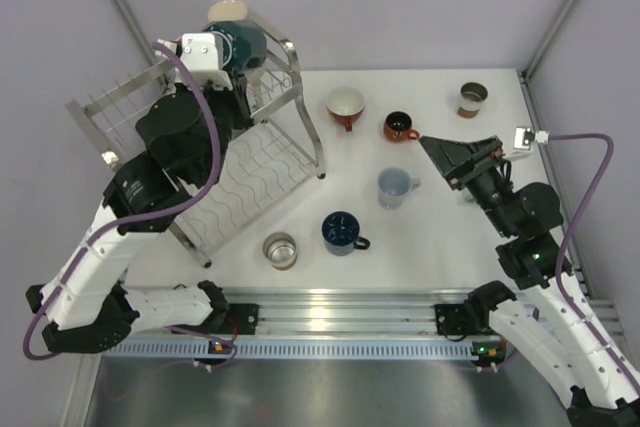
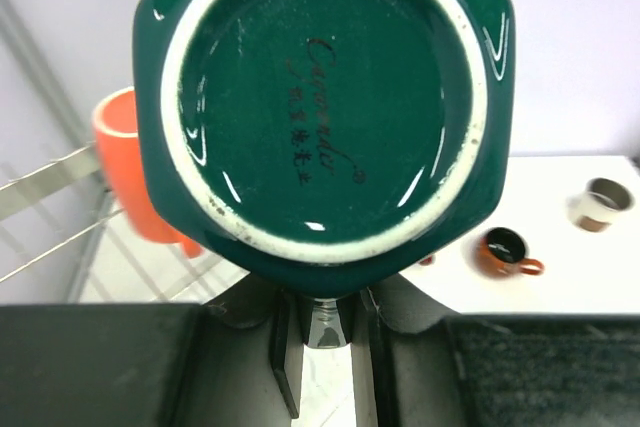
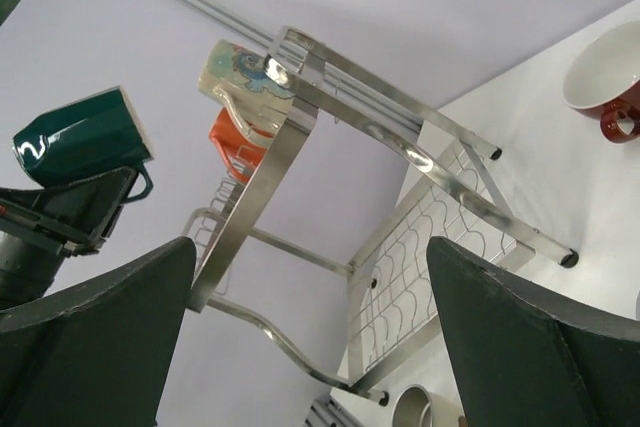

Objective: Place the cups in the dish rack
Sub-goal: Place the cup upside down on the dish rack, then grab a cup with the right arm

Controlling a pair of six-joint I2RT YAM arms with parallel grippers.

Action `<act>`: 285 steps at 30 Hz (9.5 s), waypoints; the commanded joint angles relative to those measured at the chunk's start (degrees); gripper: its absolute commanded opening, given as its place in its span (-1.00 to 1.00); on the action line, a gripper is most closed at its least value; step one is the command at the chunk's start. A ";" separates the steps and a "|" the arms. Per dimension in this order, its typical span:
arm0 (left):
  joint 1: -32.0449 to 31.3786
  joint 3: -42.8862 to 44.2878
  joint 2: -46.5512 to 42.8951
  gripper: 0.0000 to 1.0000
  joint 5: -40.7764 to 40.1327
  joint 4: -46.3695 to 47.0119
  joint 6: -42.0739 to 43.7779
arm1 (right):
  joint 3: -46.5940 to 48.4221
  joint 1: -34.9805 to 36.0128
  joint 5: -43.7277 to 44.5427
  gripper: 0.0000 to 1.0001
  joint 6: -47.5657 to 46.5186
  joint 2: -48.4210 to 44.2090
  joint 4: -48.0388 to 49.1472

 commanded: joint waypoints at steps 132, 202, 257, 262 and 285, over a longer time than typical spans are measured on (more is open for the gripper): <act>27.36 -0.42 4.11 -0.32 -1.50 -21.58 -16.47 | 7.44 -0.28 2.62 0.99 -11.08 -5.49 -14.88; 27.54 -1.22 -6.26 0.33 33.73 -3.03 -10.05 | 8.05 -0.28 -0.55 0.99 -14.77 -1.10 -16.19; -9.46 -27.31 -10.57 0.96 35.50 2.42 -20.33 | 10.17 2.62 16.50 0.01 -10.90 39.33 -29.47; -9.46 -28.28 -12.94 0.96 35.41 2.15 -19.72 | 13.85 2.71 16.17 0.11 -21.23 40.12 -31.05; -9.46 -26.35 -17.07 0.96 40.69 2.15 -16.38 | 31.86 -6.52 -1.79 0.11 -63.04 54.19 -39.13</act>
